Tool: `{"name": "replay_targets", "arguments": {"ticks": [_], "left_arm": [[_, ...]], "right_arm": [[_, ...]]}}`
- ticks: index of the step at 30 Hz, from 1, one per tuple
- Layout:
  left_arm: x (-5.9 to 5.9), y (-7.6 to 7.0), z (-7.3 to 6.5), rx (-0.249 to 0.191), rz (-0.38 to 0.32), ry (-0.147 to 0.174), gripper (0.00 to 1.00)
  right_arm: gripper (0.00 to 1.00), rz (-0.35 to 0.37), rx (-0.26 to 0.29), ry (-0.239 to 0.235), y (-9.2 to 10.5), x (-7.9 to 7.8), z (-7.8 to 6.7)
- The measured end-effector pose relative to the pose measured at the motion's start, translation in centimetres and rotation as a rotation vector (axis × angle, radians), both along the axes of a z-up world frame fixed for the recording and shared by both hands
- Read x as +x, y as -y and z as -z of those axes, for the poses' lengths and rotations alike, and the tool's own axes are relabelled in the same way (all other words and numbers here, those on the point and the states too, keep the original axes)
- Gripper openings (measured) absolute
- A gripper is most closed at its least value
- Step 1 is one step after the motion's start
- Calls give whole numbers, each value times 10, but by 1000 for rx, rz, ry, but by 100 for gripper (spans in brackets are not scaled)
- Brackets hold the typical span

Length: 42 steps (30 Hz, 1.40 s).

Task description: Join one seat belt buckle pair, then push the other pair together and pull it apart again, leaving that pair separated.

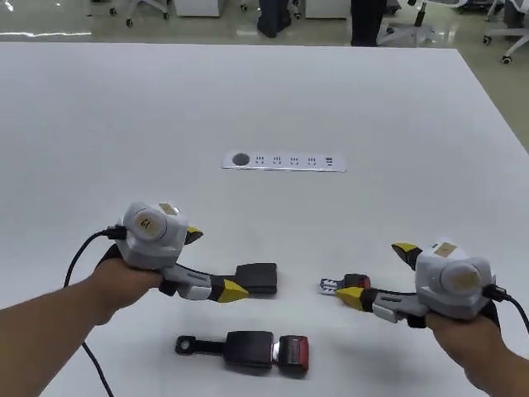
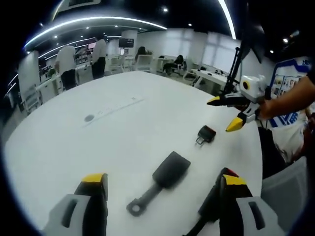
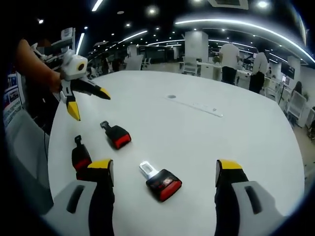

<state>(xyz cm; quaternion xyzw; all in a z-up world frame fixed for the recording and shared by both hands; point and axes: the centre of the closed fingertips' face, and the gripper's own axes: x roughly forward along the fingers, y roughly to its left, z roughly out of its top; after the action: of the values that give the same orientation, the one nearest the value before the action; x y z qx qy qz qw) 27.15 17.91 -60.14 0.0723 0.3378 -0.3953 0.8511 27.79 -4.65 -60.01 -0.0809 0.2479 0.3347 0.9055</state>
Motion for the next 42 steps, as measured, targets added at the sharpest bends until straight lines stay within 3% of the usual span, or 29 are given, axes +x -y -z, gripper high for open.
{"name": "replay_targets", "arguments": {"ticks": [4, 7, 14, 19, 22, 24, 28, 42], "left_arm": [[-5, -13, -6, -36, -57, 24, 100], [-19, -21, -9, -32, -57, 35, 100], [-59, -25, -22, -37, -45, 55, 100], [-71, -37, -24, -36, -52, 67, 100], [-81, -35, -28, -61, -55, 71, 100], [-84, -39, -30, -58, -66, 84, 100], [-84, -53, -34, -109, -121, 106, 100], [-108, -71, -42, -151, -170, 127, 100]], "right_arm": [[91, 28, 6, 21, 2, -10, -9], [91, 28, -1, 29, 4, -20, -11], [92, 43, -20, 57, 11, -42, -19], [93, 54, -31, 68, 13, -63, -22], [94, 71, -29, 76, 14, -71, -24], [94, 75, -33, 79, 15, -78, -24], [94, 93, -31, 81, 15, -92, -25], [94, 120, -45, 88, 17, -114, -26]]}}
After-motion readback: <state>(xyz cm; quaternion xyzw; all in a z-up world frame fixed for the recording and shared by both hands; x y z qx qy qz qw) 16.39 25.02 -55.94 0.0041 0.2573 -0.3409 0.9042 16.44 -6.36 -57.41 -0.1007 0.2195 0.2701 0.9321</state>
